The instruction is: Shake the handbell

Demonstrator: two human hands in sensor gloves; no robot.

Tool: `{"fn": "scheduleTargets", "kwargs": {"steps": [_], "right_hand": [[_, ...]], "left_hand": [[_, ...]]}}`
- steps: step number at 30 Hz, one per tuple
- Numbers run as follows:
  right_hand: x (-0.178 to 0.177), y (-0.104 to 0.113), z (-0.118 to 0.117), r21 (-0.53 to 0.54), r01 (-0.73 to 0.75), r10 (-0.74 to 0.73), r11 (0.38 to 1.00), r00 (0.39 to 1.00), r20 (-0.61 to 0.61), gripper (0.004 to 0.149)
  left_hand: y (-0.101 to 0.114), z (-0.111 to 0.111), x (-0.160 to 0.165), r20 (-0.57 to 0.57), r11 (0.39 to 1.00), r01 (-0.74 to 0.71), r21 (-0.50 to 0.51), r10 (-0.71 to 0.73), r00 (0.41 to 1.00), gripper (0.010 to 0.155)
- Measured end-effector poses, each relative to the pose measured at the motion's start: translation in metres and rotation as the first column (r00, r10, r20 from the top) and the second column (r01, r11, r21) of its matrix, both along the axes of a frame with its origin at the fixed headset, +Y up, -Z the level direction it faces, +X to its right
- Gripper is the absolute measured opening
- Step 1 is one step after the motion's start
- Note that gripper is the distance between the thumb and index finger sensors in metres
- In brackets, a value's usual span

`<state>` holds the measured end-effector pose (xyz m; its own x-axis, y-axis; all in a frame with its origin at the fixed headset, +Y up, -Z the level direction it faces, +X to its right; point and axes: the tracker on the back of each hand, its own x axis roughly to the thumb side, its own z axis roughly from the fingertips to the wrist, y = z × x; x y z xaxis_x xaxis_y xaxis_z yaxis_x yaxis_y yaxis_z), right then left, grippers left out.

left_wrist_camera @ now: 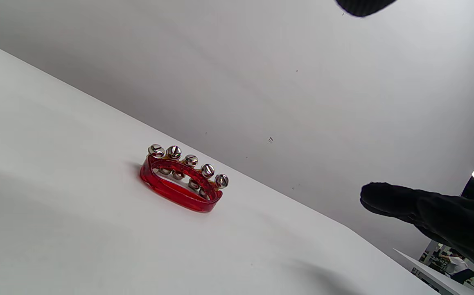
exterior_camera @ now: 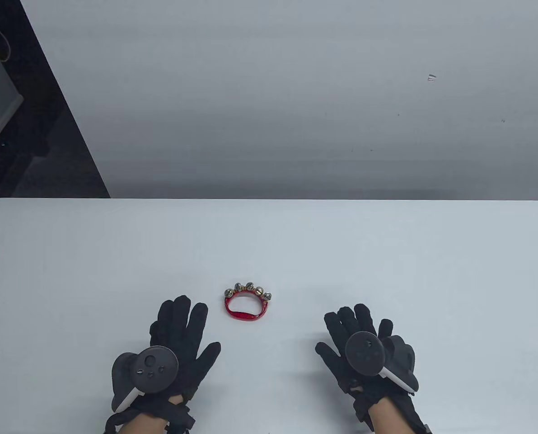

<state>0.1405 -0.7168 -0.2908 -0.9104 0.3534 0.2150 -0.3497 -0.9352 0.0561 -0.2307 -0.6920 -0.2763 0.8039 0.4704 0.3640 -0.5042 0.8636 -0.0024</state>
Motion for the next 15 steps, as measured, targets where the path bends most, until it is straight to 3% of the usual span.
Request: {"fn": "scheduleTargets", "kwargs": {"steps": [15], "right_hand": [[0.0062, 0.0034, 0.001, -0.002, 0.058, -0.058, 0.998, 0.998, 0.013, 0.074]], "left_hand": [[-0.002, -0.0011, 0.0022, 0.021, 1.0, -0.004, 0.002, 0.004, 1.0, 0.077]]}}
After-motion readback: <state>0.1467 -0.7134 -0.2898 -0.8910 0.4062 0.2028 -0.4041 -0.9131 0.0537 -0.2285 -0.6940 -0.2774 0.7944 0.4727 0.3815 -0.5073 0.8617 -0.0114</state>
